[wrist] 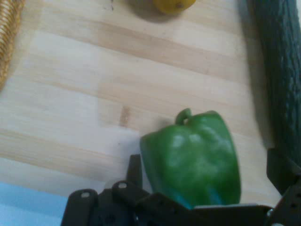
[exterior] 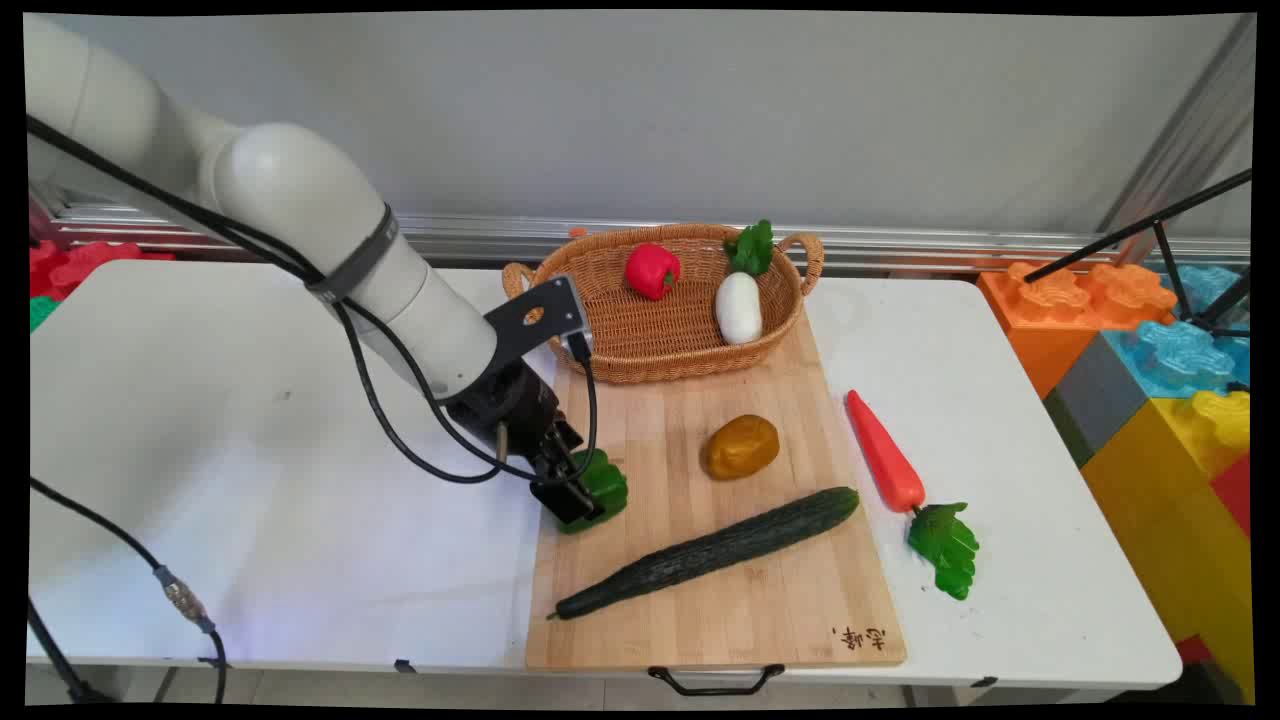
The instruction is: Pick up the potato from the cutting board
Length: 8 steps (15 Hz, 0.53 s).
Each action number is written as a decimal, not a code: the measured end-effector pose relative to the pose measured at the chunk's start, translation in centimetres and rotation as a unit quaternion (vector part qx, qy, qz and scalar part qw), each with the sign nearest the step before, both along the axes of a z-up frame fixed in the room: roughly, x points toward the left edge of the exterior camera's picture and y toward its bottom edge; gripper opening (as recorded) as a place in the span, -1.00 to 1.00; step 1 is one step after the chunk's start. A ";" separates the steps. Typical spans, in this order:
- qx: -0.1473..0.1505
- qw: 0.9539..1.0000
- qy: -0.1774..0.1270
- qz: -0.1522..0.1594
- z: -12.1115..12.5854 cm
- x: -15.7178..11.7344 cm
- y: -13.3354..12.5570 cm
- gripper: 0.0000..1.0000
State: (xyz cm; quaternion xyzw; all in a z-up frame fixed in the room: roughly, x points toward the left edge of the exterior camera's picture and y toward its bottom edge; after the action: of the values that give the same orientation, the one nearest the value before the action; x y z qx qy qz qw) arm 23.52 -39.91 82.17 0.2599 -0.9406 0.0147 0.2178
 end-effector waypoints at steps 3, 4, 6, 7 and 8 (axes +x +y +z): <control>-0.001 1.000 0.002 -0.002 1.7 0.1 -0.1 1.00; -0.001 1.000 0.003 -0.003 2.5 0.2 -0.2 1.00; -0.004 1.000 0.005 -0.003 4.2 0.2 -0.6 1.00; -0.004 1.000 0.007 -0.001 5.1 0.1 -0.9 1.00; -0.004 1.000 0.009 0.000 5.8 0.0 -1.2 1.00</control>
State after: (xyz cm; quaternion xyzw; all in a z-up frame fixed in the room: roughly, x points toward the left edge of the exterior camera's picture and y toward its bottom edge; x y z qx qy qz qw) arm 23.53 -41.08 88.00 0.2595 -0.9385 0.0159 0.2272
